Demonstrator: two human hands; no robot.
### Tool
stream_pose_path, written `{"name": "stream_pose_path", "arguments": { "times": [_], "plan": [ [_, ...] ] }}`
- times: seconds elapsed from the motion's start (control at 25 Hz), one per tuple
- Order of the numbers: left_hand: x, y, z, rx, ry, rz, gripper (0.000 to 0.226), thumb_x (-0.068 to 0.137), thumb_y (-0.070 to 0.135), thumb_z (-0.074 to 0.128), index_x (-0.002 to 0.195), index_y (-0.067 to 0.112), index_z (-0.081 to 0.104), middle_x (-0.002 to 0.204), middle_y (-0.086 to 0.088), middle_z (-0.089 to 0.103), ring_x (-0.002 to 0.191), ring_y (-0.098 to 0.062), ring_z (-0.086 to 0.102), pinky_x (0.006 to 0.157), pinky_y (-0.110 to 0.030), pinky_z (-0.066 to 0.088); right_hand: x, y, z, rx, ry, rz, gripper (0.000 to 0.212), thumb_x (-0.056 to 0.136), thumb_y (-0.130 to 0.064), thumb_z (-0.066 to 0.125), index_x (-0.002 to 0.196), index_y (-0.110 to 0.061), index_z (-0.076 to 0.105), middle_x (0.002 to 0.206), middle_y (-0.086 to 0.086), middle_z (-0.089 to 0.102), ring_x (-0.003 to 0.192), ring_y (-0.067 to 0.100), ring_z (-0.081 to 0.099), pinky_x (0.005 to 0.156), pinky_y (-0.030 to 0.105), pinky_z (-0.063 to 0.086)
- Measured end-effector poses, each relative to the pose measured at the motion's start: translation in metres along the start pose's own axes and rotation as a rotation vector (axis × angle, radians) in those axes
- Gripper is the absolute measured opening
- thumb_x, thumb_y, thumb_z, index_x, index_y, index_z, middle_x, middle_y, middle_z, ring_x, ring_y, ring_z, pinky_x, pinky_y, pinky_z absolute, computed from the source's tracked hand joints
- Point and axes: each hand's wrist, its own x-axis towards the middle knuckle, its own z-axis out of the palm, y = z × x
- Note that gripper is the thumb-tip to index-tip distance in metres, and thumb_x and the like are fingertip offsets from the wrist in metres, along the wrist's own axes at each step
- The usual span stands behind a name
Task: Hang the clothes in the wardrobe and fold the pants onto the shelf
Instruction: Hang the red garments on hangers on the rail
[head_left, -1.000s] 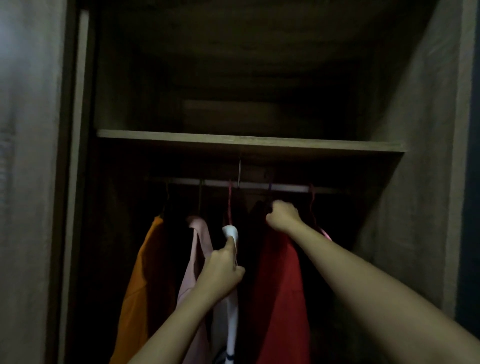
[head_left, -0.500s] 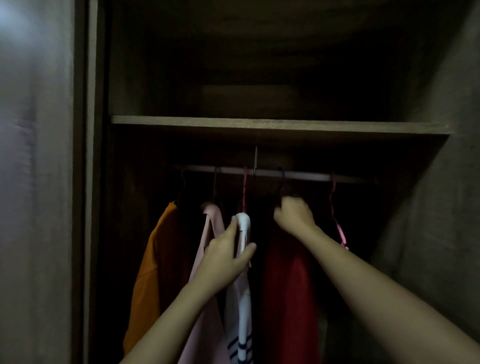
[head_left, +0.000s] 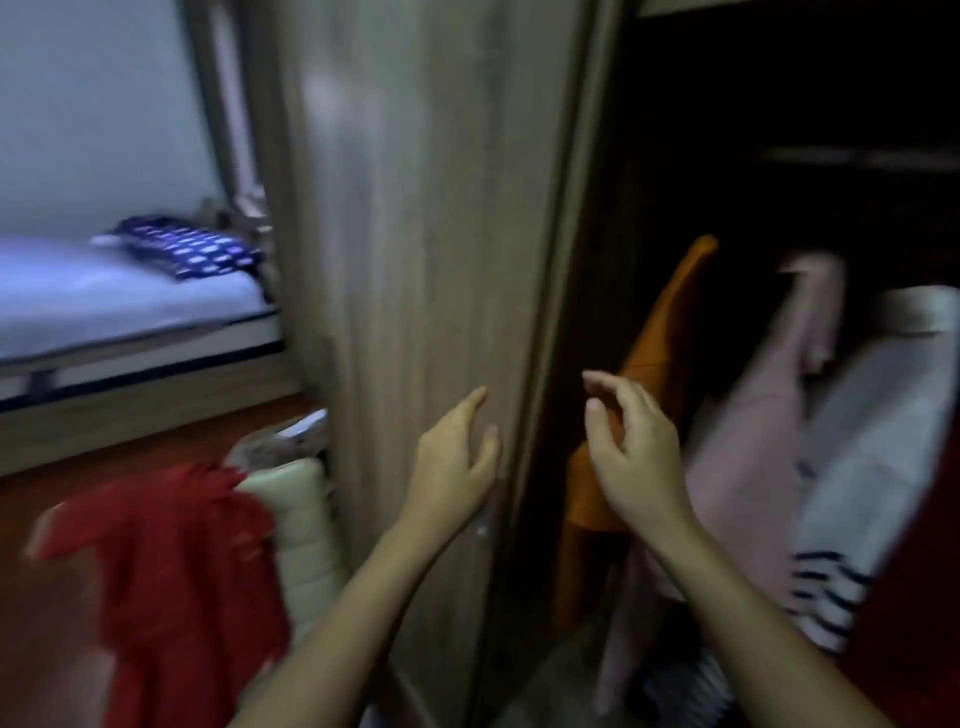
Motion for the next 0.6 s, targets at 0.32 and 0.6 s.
{"name": "stream_pose_path", "arguments": {
  "times": [0.32, 0.6],
  "plan": [
    [-0.075, -0.193, -0.174, 0.372, 0.078, -0.421, 0.061, 0.081, 0.039, 0.042, 0.130, 0.004, 0.052, 0.131, -0.011, 0.057, 0.123, -0.024, 0.053, 0.101, -0.023, 0.033, -0.089, -0.074, 0.263, 0.243, -0.518, 0.126, 0.041, 0.080, -0.024, 0.051, 0.113, -0.002, 0.061, 0.108, 0.014, 0.064, 0.103, 0.031, 0.060, 0.092, 0.037, 0.046],
    [-0.067, -0.319, -0.251, 0.589, 0.031, -0.509, 0.063, 0.093, 0.032, 0.053, 0.145, 0.005, 0.030, 0.156, -0.013, 0.018, 0.144, -0.024, 0.018, 0.114, -0.031, 0.016, -0.113, -0.121, 0.411, 0.189, -0.661, 0.260, 0.068, 0.080, -0.047, 0.038, 0.129, 0.000, 0.047, 0.127, 0.016, 0.052, 0.122, 0.029, 0.047, 0.104, 0.033, 0.033]
  ]
}}
